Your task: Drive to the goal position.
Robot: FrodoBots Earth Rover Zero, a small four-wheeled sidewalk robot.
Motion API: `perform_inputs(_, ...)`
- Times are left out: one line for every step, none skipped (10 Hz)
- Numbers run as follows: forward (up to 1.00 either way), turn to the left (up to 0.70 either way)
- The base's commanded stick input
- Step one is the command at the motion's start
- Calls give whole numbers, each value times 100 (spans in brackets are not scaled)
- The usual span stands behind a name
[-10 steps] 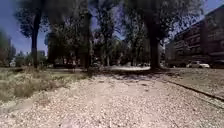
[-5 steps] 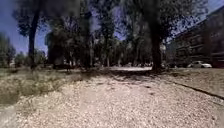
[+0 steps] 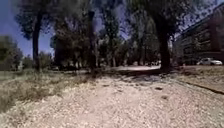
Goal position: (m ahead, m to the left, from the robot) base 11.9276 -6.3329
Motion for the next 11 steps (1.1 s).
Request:
perform_inputs(85, 0)
perform_inputs(85, 0)
perform_inputs(85, 0)
perform_inputs(85, 0)
perform_inputs(85, 0)
perform_inputs(85, 0)
perform_inputs(85, 0)
perform_inputs(85, -15)
perform_inputs(85, -34)
perform_inputs(85, -34)
perform_inputs(85, -34)
